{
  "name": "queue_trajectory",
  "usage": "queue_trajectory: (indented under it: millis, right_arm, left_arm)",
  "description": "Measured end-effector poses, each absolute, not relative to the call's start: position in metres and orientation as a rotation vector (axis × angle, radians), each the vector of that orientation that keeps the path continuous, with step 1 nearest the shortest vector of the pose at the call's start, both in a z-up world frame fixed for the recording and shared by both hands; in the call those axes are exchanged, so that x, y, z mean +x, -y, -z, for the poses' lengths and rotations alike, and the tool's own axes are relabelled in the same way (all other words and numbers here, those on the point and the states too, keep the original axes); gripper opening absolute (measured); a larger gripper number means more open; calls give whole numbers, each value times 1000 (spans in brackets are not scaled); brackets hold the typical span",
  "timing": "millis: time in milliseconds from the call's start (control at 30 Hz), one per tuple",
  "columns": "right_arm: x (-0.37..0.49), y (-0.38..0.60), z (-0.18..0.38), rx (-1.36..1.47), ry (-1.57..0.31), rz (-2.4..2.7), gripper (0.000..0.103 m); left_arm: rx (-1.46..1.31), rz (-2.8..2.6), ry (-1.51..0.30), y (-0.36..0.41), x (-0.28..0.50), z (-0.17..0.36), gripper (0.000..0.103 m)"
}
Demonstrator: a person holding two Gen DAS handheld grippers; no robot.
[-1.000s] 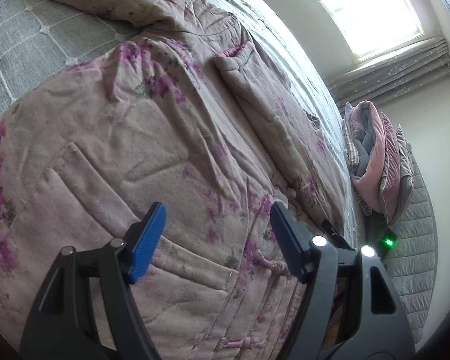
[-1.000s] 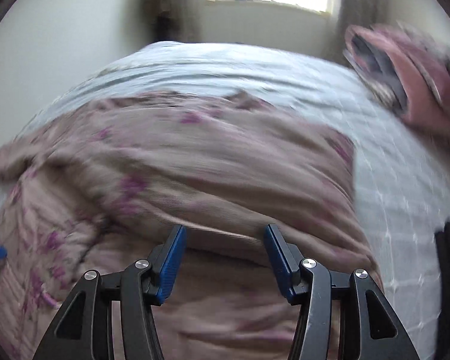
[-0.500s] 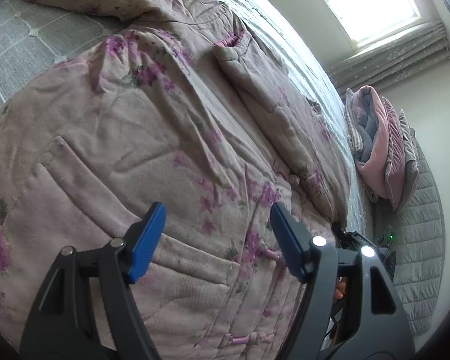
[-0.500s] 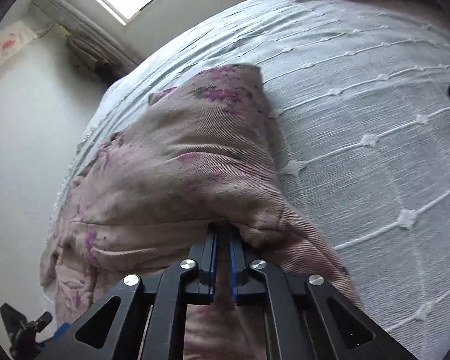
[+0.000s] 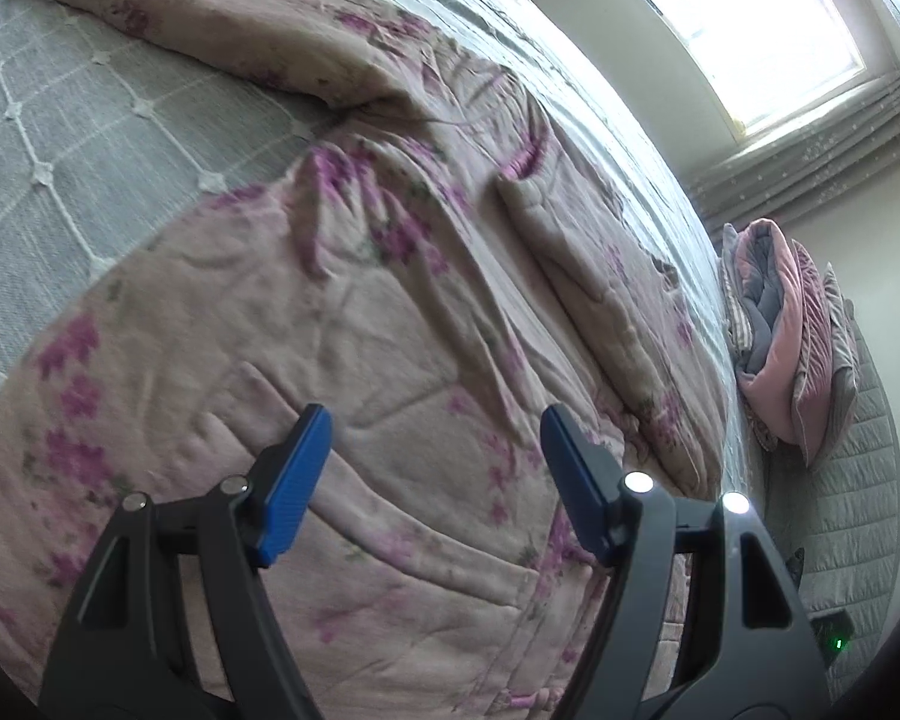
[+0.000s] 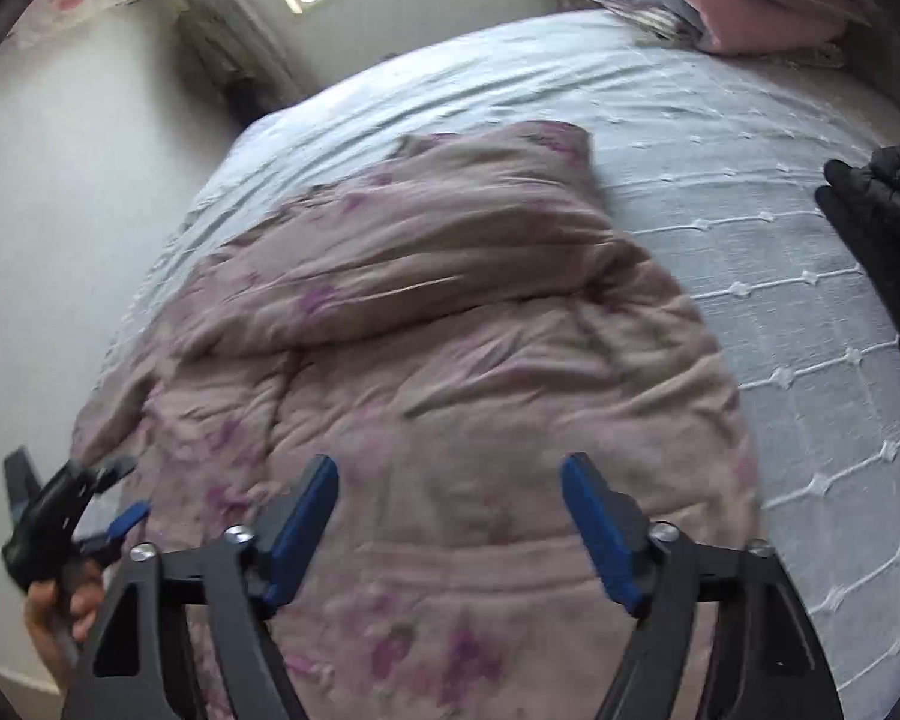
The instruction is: Fold large clothes
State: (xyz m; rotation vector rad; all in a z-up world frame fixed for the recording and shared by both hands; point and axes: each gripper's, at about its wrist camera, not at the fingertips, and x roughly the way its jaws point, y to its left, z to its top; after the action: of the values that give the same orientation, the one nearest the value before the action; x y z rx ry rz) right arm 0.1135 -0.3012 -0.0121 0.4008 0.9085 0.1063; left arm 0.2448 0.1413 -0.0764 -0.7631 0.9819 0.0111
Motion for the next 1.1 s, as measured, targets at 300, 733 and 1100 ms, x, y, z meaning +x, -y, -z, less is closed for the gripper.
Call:
queue_trajectory:
  millis: [300,733,1100]
  right_arm:
    - [96,271,42,334,-918,-165,80]
    - [97,289,45,398,-911,-126,81]
    - [103,288,55,362,-931,-65,83]
  left_arm:
    - [-817,-48,-985,-182,234,72,72]
    - [-746,-531,-879,-386,253,66,84]
    - [-892,-632,-880,-458,321,97,84]
